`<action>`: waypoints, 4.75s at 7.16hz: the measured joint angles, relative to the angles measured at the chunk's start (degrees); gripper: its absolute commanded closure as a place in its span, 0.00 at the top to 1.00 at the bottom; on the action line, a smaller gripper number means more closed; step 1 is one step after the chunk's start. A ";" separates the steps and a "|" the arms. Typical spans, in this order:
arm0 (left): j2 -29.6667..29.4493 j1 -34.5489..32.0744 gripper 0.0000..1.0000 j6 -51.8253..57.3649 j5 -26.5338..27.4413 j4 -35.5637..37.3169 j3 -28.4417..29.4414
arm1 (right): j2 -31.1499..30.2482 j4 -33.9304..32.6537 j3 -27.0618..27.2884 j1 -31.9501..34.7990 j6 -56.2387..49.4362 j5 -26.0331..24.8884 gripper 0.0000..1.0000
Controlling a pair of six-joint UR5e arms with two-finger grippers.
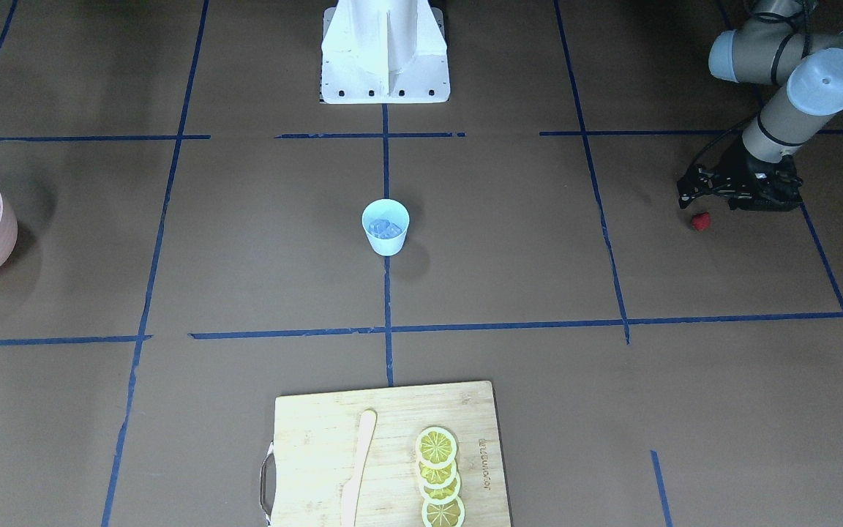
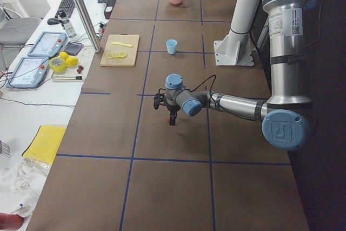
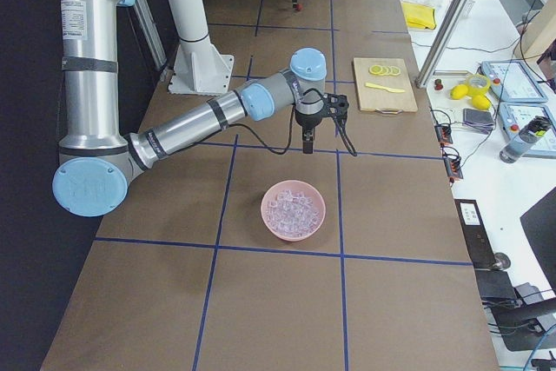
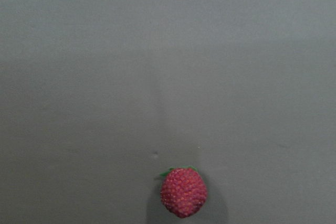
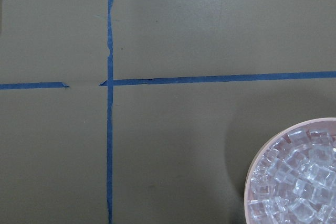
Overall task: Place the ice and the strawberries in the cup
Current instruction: 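Close the left gripper on the red strawberry and lift it, then carry the strawberry with the left gripper over the blue cup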
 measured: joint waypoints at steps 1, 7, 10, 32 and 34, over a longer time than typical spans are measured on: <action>-0.40 0.62 0.98 -0.03 0.42 -0.06 0.68 | -0.01 0.04 -0.05 0.05 -0.04 0.04 0.99; -2.41 1.17 0.89 0.12 0.82 -0.34 2.76 | -0.10 0.32 0.14 0.10 -0.05 -0.07 0.99; -2.36 0.97 0.82 0.05 3.37 -0.99 2.80 | -0.14 0.41 0.32 0.10 -0.05 -0.27 0.99; -60.01 17.86 0.14 -32.11 15.53 33.20 12.59 | 0.20 0.42 0.60 0.17 0.04 0.00 0.99; -59.61 18.24 0.14 -32.51 15.60 33.25 12.32 | 0.21 0.42 0.54 0.15 0.04 0.05 0.99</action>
